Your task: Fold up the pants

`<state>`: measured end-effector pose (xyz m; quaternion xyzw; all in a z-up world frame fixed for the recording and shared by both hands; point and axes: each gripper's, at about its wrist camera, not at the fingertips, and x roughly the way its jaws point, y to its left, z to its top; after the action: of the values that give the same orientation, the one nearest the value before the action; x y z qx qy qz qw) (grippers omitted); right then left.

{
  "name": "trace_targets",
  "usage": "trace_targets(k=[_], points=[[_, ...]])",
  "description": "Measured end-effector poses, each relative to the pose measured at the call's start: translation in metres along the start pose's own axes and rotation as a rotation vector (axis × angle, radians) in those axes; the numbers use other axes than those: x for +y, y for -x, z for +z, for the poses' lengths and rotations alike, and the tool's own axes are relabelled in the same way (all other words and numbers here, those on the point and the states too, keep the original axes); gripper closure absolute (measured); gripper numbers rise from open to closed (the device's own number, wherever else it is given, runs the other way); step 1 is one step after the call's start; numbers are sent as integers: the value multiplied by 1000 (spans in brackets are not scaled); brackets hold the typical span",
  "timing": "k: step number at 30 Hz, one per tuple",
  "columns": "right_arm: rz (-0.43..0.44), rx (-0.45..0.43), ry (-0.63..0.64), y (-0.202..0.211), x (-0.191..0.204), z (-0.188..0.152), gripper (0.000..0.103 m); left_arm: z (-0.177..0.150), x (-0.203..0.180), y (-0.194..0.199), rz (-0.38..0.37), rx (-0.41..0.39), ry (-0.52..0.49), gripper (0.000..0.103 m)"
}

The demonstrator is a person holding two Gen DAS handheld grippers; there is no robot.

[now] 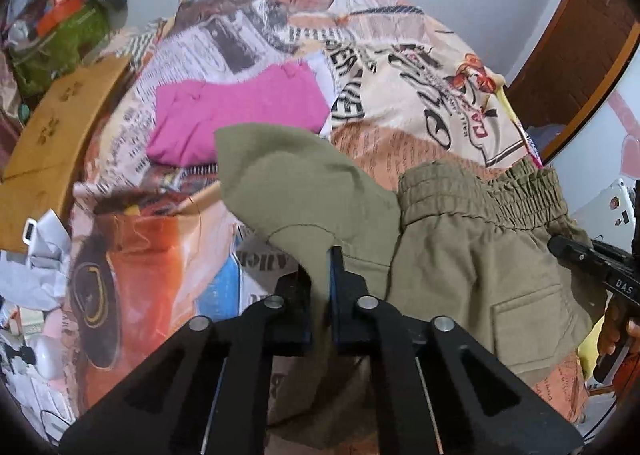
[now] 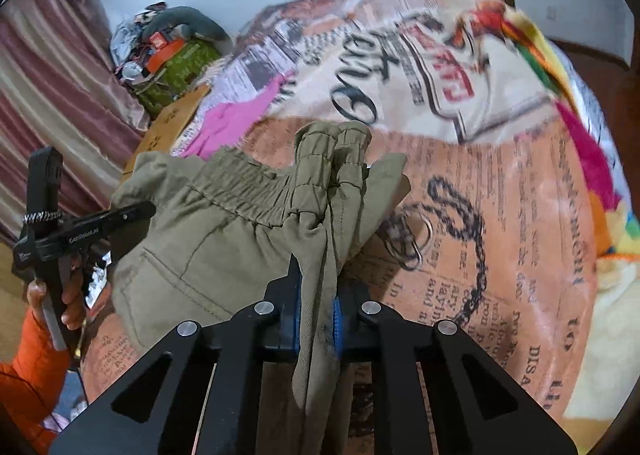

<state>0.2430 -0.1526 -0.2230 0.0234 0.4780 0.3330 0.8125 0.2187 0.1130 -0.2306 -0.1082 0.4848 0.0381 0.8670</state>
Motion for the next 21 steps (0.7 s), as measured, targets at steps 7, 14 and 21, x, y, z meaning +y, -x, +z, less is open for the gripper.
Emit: trace_targets(k=[7, 14, 21], points=[[1, -87, 45, 23, 21, 20, 94, 9, -7, 37, 24, -87, -45, 100], [1, -171, 89, 39, 45, 49, 94, 30, 0, 74, 54, -197, -70, 100], [4, -230, 131, 38, 71, 83, 94, 55, 24, 87, 82, -261, -51, 100]])
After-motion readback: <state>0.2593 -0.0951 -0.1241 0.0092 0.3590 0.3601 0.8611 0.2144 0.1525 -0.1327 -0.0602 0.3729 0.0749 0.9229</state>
